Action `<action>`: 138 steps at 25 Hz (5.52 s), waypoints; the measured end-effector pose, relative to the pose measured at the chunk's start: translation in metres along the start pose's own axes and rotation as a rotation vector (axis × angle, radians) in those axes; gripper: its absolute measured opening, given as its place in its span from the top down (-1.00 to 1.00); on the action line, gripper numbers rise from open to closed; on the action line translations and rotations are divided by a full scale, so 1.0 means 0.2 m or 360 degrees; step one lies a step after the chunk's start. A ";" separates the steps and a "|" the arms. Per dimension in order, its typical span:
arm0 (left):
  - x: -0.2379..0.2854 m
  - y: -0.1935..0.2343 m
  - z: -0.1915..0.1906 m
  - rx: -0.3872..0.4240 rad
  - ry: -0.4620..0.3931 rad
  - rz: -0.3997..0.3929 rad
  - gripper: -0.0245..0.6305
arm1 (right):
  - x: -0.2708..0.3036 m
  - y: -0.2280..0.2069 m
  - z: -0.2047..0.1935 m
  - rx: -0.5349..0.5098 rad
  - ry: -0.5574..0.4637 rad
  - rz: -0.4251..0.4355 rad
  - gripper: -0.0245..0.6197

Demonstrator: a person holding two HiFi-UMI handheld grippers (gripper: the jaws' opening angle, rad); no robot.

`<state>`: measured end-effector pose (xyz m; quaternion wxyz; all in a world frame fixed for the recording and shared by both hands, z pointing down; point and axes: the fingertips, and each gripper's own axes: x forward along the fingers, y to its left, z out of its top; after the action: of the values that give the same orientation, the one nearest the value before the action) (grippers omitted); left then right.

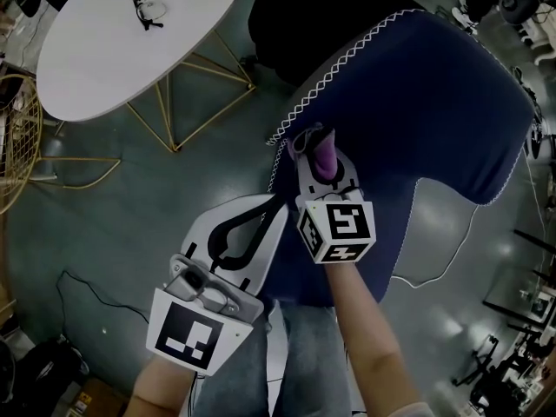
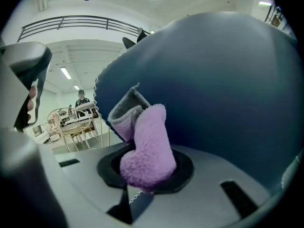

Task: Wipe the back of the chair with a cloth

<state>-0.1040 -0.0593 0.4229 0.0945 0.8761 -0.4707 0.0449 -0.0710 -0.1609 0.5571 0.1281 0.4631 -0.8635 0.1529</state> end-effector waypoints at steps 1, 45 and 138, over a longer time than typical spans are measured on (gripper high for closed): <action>0.00 0.00 0.00 0.0001 0.0004 0.0000 0.89 | 0.01 -0.01 -0.01 0.0005 0.0007 -0.0005 0.68; 0.38 -0.33 -0.03 0.0062 0.0084 -0.0241 0.89 | -0.44 -0.92 -0.27 0.0333 0.0083 -0.0611 0.68; -0.12 -0.80 1.23 0.0212 -0.0255 -0.0537 0.89 | -1.73 -0.03 1.40 0.0208 -0.0525 -0.0345 0.69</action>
<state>0.0130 -0.0051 0.1578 0.0047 0.9476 -0.3193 -0.0103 0.0989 -0.0082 0.1749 -0.0297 0.5794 -0.8062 0.1161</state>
